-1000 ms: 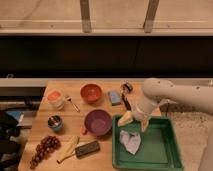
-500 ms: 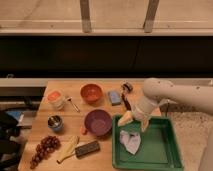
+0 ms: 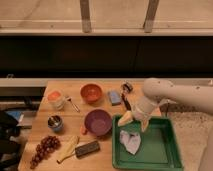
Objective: Place banana in purple bowl
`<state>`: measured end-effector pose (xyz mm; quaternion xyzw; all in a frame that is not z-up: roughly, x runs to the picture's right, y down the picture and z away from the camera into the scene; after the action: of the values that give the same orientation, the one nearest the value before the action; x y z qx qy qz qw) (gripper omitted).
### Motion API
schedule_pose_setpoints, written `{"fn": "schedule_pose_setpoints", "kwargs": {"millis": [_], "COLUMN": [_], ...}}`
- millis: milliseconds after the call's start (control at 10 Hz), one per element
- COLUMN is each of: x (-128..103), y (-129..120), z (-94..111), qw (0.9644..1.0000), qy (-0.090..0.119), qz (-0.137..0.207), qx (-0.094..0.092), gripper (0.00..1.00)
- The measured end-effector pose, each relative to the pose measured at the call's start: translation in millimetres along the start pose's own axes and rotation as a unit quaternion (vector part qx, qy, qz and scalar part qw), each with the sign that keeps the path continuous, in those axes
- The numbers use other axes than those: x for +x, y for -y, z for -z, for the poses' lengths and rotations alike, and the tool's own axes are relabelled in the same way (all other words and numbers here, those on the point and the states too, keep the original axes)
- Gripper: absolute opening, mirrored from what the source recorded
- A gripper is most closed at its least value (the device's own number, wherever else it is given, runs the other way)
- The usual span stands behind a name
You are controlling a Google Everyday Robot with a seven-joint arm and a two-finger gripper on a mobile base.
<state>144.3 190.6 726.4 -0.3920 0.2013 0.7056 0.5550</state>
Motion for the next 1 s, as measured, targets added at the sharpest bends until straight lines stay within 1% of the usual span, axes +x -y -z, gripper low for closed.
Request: {"fn": "schedule_pose_setpoints", "kwargs": {"millis": [300, 500, 700, 800, 900, 1000], "x": [0, 1, 3, 4, 4, 5], "y": [-1, -7, -9, -14, -24, -41], "z": [1, 9, 14, 17, 17, 15], "qw": [1.0000, 0.9999, 0.9998, 0.9995, 0.9992, 0.9983], "qy": [0.001, 0.006, 0.010, 0.012, 0.011, 0.008], "qz": [0.001, 0.009, 0.013, 0.021, 0.033, 0.050], "qx": [0.001, 0.000, -0.013, -0.019, -0.022, -0.029], "gripper": [0.77, 0.77, 0.77, 0.77, 0.77, 0.77]}}
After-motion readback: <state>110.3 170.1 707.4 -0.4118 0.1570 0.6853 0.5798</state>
